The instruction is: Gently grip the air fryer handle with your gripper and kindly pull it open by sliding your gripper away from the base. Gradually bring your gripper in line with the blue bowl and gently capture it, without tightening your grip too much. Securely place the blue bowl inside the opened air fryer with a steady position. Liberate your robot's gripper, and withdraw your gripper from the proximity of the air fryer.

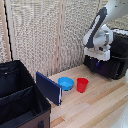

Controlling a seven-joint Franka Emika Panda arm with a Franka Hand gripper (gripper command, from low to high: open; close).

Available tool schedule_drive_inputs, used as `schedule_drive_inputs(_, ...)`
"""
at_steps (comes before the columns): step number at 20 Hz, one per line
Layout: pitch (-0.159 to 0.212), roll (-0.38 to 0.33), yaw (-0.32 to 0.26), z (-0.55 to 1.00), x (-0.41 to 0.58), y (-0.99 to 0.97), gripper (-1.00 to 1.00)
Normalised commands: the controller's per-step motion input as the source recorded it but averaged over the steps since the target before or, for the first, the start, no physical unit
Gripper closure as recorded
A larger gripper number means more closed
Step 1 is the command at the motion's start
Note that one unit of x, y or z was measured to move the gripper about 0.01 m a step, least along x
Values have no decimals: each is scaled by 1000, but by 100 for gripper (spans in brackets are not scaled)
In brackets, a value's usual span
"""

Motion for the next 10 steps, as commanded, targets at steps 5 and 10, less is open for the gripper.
schedule_drive_inputs(5,-187,45,0,33,-277,938,100)
schedule_drive_inputs(10,-136,23,0,-49,-266,976,100)
